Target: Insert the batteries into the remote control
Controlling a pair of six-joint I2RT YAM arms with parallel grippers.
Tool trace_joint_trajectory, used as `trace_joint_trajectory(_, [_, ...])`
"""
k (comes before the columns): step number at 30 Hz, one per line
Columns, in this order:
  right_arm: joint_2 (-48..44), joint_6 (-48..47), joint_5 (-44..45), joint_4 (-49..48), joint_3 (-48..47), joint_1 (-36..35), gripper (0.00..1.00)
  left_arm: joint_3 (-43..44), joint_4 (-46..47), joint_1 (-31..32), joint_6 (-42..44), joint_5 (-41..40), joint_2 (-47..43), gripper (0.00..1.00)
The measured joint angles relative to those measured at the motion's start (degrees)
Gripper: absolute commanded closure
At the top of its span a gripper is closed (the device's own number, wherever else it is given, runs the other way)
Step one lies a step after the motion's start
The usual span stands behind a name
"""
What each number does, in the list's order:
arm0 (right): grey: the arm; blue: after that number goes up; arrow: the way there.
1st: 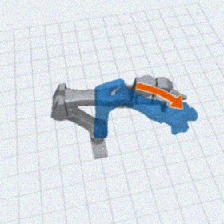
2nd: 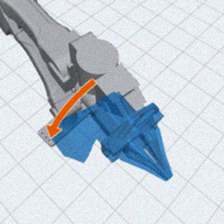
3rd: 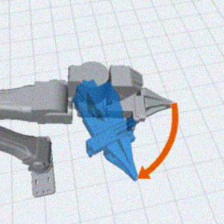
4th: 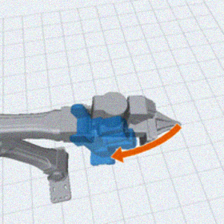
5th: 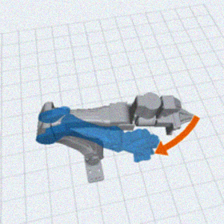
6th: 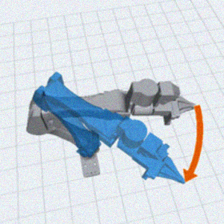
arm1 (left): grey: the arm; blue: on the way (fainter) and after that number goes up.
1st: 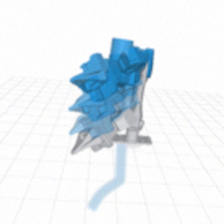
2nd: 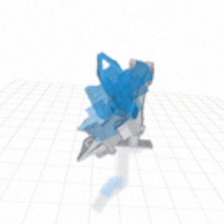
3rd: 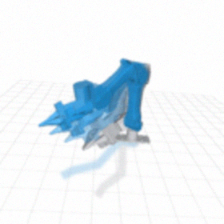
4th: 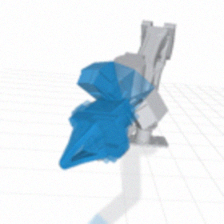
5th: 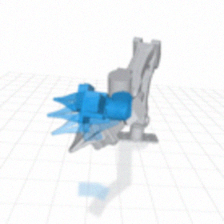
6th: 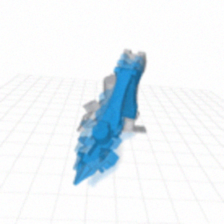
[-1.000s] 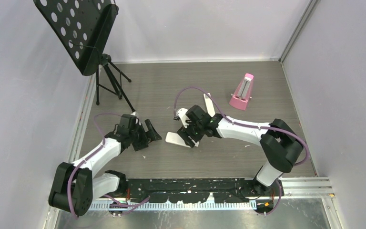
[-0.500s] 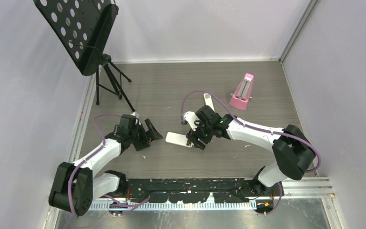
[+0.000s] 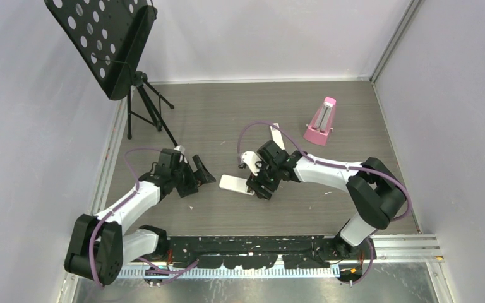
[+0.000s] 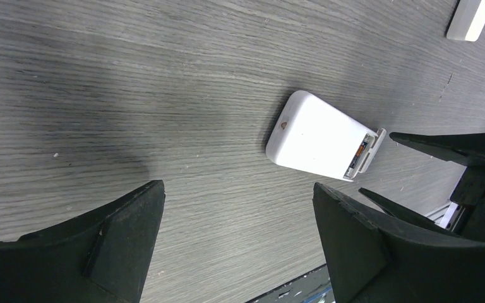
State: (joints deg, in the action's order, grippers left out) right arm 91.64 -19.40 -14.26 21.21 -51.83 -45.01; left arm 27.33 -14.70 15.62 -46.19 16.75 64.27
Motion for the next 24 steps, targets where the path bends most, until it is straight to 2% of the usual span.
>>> trace_joint_trajectory(15, [1.31,-1.99,2.69,-3.85,0.33,-1.16,0.32,0.85,-1.03,0.00,0.46,-0.02,0.87,0.10])
trace_joint_trajectory(21, [3.56,-3.17,2.99,-3.74,-0.55,-2.64,0.41,1.07,-1.75,0.00,0.81,-0.11,0.85,0.10])
trace_joint_trajectory(24, [4.26,-3.28,2.93,-3.52,-1.27,-2.89,0.50,1.16,-2.01,0.00,1.27,-0.26,0.85,0.10])
